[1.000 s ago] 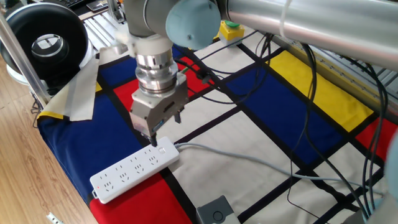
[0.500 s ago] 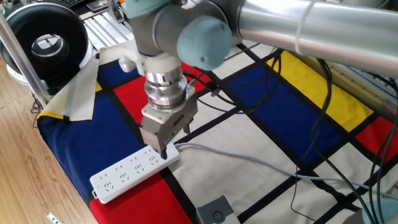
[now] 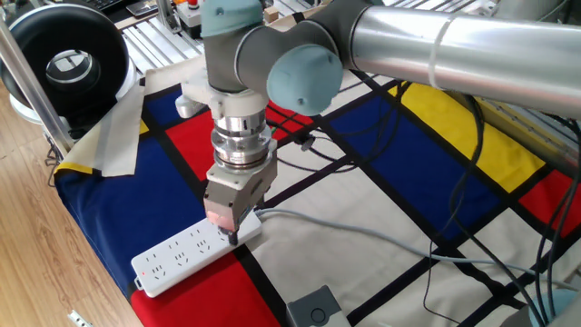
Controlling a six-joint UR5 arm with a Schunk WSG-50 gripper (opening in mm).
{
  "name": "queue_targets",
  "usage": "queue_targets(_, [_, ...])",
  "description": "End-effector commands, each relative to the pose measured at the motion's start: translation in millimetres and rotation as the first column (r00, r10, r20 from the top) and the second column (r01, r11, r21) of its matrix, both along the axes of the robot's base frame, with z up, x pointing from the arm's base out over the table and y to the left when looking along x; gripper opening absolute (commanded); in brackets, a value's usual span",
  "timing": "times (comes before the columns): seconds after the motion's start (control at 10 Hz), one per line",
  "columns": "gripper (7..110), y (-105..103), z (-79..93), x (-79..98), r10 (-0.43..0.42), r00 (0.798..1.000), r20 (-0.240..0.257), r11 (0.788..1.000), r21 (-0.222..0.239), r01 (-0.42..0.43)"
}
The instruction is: Turn off the power strip by pressing the button
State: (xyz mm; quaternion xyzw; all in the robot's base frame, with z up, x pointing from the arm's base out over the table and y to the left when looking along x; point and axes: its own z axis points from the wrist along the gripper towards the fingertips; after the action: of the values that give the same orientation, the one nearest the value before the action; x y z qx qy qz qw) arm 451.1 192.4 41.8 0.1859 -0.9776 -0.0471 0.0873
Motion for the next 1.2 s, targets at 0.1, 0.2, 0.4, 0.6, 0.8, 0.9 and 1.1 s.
queue_targets(0.1, [88,-41,27.8,16.9,-0.109,0.994,0.012,0.981,-0.158,0.109])
queue_targets(0.2, [88,-56,30.4,13.7,-0.162,0.986,0.027,0.964,-0.209,0.164])
queue_targets(0.4, [88,-70,32.4,13.7,-0.175,0.984,0.039,0.947,-0.265,0.179])
queue_targets(0.6, [66,-50,29.8,13.3,-0.185,0.982,0.024,0.964,-0.189,0.187])
queue_targets(0.8, [66,-61,31.1,13.4,-0.196,0.980,0.035,0.952,-0.233,0.198])
queue_targets(0.9, [66,-67,32.0,13.7,-0.180,0.983,0.038,0.949,-0.256,0.184])
queue_targets(1.1, [88,-51,29.9,13.4,-0.203,0.979,0.028,0.959,-0.196,0.204])
